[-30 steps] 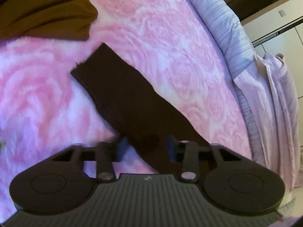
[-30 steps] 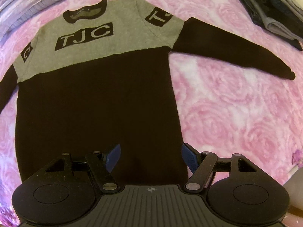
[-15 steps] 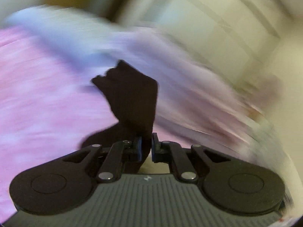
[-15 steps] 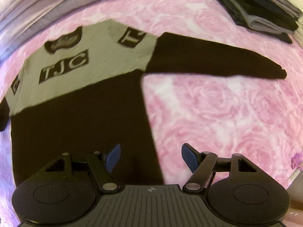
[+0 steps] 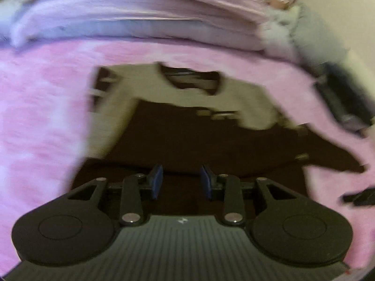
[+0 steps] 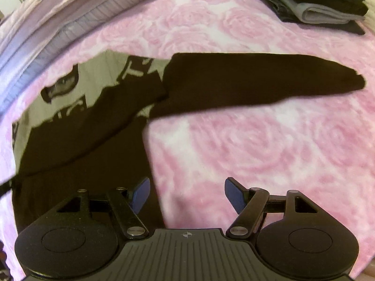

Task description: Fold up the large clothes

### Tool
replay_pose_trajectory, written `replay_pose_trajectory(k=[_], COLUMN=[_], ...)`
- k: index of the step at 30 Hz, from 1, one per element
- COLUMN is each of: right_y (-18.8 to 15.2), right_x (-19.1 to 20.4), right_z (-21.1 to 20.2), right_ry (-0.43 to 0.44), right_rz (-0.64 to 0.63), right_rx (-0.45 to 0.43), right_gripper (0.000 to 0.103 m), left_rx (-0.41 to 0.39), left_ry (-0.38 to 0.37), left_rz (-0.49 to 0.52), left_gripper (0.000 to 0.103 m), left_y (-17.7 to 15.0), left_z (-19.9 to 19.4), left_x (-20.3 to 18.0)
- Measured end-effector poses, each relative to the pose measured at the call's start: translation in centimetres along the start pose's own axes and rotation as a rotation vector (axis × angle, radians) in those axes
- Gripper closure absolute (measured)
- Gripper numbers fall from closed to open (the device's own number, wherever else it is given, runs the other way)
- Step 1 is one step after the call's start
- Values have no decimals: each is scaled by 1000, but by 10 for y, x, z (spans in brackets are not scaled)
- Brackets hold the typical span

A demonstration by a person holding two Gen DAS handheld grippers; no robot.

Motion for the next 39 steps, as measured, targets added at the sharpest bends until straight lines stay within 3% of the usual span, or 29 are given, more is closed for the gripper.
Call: replay_pose_trajectory(k=[2, 5, 12, 14, 15, 16, 19, 22, 26, 28, 30, 35, 38, 39], right_y=[6, 11, 9, 6, 5, 4, 2, -1, -3, -3, 1, 20, 31, 34], right_x=[1, 4, -6, -10, -12, -13, -14, -12, -7, -9, -20, -76, -125, -140], right_z=[8, 16, 29, 30, 30, 30, 29, 34, 36, 35, 31, 19, 13, 13], right_ry=[6, 35, 7, -4, -11, -17, -35, -46, -62, -69, -76, -4, 97, 114], right_rz=[26, 43, 62, 76, 80, 81, 82, 84, 64, 62, 76, 278, 489, 552], right_rx=[4, 7, 42, 45, 45, 45, 33, 40, 30, 20, -12, -157, -293, -328], right_gripper=[35, 35, 35, 35, 35, 35, 35, 35, 35, 35, 35, 35, 37, 43], left_rx=[-13, -20, 28, 40, 42, 28, 21, 97, 90, 87, 81, -3, -30, -19], left_ry=[84, 187, 302, 355, 353, 358, 391, 367, 340, 317, 284, 210, 159, 133], left_rz=[96, 327, 811, 866, 870, 850, 656, 450, 459, 444, 398, 260, 198, 150], left_gripper=[73, 73, 72, 86, 94, 95, 95, 95, 89, 77, 76, 77, 77, 77], left_y=[1, 0, -37, -42, -43, -40, -31, -38, -32, -23, -15, -1, 4, 5], left_z=[0, 1, 28, 37, 39, 38, 29, 31, 28, 21, 8, -23, -13, -2], left_x=[10, 14, 5, 9, 13, 16, 37, 61, 57, 59, 65, 66, 59, 59])
Point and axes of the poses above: each gripper's, at about its wrist camera, not at the fingertips, and z roughly the way its jaws point, x to its left, y to its top, the point moved 3 cm from there along z, roughly the way its jaws point, and after that the axes turned 4 degrees about z, right-handed, at the moved point
